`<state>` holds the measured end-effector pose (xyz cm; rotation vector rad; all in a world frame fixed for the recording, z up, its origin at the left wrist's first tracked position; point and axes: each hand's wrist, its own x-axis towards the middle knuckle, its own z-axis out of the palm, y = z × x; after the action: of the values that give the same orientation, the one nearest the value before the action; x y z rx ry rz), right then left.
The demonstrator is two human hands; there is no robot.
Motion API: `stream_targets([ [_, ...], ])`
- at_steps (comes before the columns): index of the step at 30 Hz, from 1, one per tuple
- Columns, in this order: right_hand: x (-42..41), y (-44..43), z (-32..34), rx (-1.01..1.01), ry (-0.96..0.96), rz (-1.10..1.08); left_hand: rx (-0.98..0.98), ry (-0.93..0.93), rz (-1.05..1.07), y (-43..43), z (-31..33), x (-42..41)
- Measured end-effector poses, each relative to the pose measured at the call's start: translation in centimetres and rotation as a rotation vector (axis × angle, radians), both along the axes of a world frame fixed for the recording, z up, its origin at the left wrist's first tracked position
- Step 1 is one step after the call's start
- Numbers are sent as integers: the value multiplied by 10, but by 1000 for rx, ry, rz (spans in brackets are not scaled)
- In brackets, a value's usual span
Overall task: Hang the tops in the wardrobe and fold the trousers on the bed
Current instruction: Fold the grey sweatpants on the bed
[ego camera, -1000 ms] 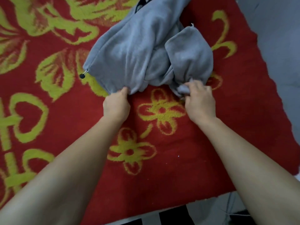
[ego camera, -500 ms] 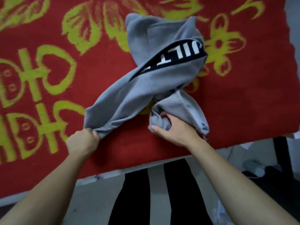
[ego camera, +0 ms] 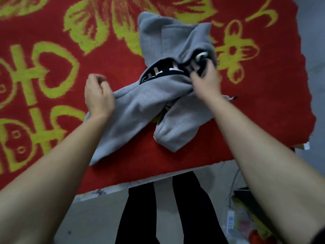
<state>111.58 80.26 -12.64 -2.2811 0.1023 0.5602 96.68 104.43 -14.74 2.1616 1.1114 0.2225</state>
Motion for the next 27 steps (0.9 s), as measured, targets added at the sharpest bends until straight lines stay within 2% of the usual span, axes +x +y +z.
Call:
stream_targets([
  [2, -29, 4, -4, -137, -129, 314, -115, -61, 85, -3, 5, 22],
  [5, -73, -6, -6, -274, -142, 762, -424, -160, 268, -6, 16, 53],
  [7, -87, -14, -7, -318, -107, 960, -602, -209, 353, -7, 26, 68],
  [8, -87, -15, -5, -280, -55, 989, -655, -190, 325, -8, 30, 74],
  [11, -64, -14, 4, -22, 269, 903, -719, -13, 120, -14, 31, 85],
  [13, -41, -12, 6, 111, 435, 763, -661, 55, 18, -22, 26, 88],
  [15, -16, -13, 6, 112, 344, 590, -623, 67, -22, -28, 20, 93],
  [18, 20, -16, -2, -78, -74, 323, -594, 39, -42, -32, 8, 95],
  [20, 43, -10, -12, -151, -249, 182, -596, 23, -22, -32, 0, 93],
  [22, 66, 1, -25, -112, -226, 98, -660, 3, 18, -31, -7, 88],
  [24, 84, 13, -38, -34, -100, 71, -709, 0, 85, -27, -10, 84],
  [27, 94, 30, -50, -9, 34, 152, -733, 16, 176, -20, -11, 86],
])
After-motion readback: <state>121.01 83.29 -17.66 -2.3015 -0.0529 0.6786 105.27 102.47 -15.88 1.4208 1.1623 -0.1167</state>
